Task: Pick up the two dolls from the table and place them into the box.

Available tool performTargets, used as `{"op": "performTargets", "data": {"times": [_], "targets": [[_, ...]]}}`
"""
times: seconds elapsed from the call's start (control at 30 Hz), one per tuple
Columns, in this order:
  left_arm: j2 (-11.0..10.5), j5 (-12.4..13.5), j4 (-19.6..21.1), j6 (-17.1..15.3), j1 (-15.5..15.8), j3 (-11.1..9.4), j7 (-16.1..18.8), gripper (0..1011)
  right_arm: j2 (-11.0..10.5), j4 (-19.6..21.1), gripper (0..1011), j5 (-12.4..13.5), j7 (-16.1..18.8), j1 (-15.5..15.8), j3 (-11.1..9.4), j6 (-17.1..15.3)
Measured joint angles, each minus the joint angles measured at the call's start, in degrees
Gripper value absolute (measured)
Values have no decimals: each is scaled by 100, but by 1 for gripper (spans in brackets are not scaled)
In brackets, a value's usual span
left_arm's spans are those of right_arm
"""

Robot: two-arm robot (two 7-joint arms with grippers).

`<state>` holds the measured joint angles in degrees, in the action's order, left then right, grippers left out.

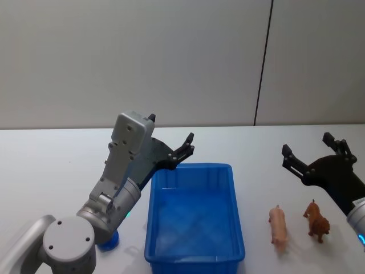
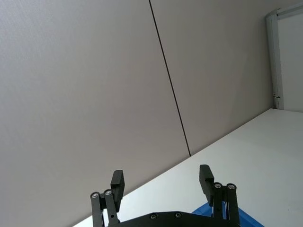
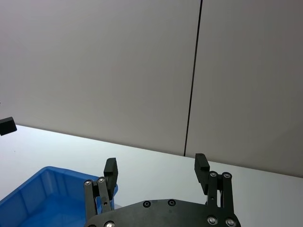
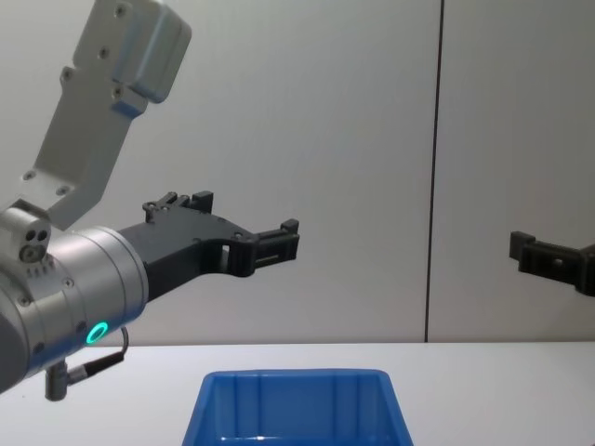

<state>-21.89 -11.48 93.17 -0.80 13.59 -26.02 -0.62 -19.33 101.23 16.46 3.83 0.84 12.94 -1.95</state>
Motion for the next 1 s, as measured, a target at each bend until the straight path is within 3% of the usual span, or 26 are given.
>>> {"op": "performTargets", "data": {"times": [0.73,1.0], "targets": [[0,0,0,0,0,0,0,1003,-5,-19,1001,-8,28,-5,-5,2],[0,0,0,0,0,0,0,1003,-113,-130,1001,-78,192,20,-58,-35]]}}
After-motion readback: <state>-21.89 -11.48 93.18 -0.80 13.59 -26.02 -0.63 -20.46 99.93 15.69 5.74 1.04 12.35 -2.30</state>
